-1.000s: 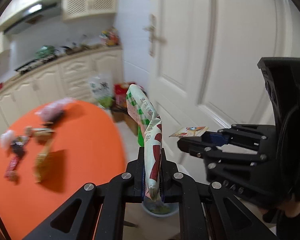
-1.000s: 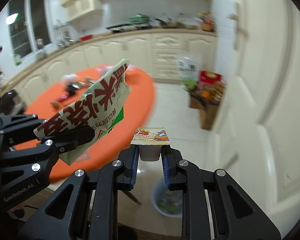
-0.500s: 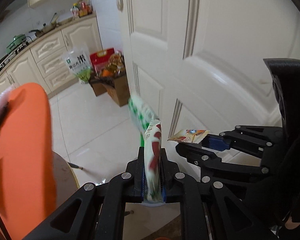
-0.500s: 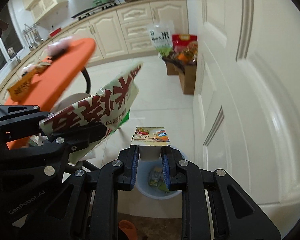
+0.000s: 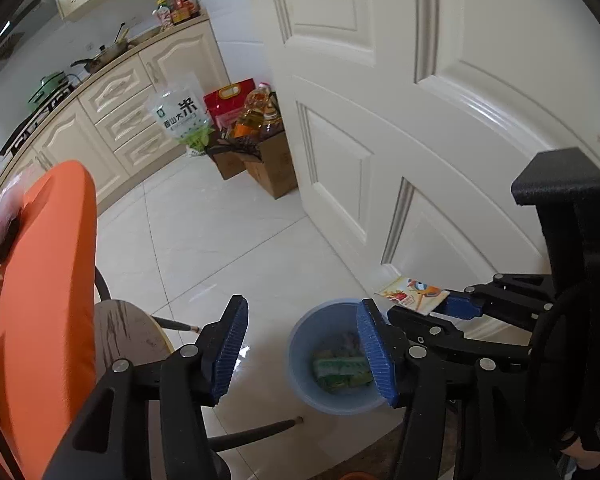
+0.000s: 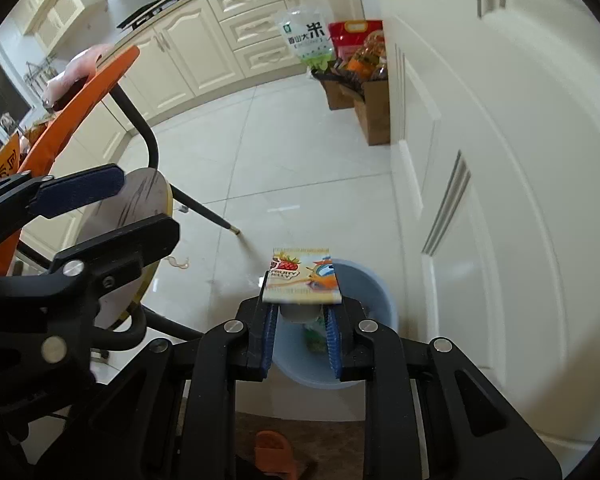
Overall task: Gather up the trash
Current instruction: 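Carry both items to the wastebasket and open both tools to drop them, then grasp the yellow snack bag with the left tool while the right grasps a small brown ball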
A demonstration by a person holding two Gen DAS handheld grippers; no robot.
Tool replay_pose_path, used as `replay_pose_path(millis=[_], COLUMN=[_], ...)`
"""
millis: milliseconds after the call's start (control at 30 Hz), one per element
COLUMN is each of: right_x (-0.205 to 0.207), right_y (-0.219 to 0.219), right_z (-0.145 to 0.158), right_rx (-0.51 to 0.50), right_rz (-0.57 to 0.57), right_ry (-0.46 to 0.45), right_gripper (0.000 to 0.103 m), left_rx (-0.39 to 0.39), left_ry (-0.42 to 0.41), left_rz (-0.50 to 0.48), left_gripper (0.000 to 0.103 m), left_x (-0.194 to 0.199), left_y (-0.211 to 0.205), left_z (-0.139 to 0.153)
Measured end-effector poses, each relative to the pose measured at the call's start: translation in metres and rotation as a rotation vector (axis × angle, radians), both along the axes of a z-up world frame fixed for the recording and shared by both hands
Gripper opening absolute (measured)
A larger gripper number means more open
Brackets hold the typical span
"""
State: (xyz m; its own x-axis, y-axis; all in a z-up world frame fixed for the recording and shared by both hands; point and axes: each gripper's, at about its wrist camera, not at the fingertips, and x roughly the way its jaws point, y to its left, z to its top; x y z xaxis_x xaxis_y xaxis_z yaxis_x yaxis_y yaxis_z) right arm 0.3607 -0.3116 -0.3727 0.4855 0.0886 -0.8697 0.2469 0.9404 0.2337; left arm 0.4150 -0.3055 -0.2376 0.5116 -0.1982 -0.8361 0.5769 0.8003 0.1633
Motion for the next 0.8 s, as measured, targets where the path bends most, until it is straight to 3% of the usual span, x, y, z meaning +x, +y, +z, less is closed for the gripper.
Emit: replay_pose_path(millis=[167, 233, 367, 600, 667, 733, 800], right_x=[0.001, -0.001, -0.005, -0.026, -0.030, -0.032, -0.033], right_y=[0.003, 0.005, 0.011, 0.041, 0.051, 0.065, 0.081], right_z=[-0.001, 0.004, 0.025, 0.087, 0.104, 0.123, 0.142], right_rx=[0.029, 0.018, -0.008, -0.090, -0.109, -0.132, -0.143], right_rz=[-0.008, -0.007, -0.011, 0.011, 0.015, 0.024, 0.039], right_ry=[-0.009, -0.017, -0.043, -0.128, -0.153, -0.182, -0.216], right_gripper=[0.033, 0.039, 0.041, 0.049, 0.056, 0.056, 0.057], left_rx=[-0.006, -0.016, -0.061, -0.173, -0.197, -0.218, -0.233], left_ry=[-0.003, -0.004, -0.016, -0.081, -0.112, -0.161, -0.214], left_rz=[0.019, 0.022, 0.025, 0.005, 0.013, 0.034, 0.063], left_gripper=[0.053, 0.053, 0.054, 0.054, 0.059, 0.067, 0.069], left_x=[-0.004, -0.011, -0.028, -0.069, -0.079, -0.090, -0.102], left_y=[0.001, 0.012, 0.026, 0.058, 0.072, 0.091, 0.115], left_z=[-0.007, 0.002, 0.027, 0.079, 0.094, 0.109, 0.123])
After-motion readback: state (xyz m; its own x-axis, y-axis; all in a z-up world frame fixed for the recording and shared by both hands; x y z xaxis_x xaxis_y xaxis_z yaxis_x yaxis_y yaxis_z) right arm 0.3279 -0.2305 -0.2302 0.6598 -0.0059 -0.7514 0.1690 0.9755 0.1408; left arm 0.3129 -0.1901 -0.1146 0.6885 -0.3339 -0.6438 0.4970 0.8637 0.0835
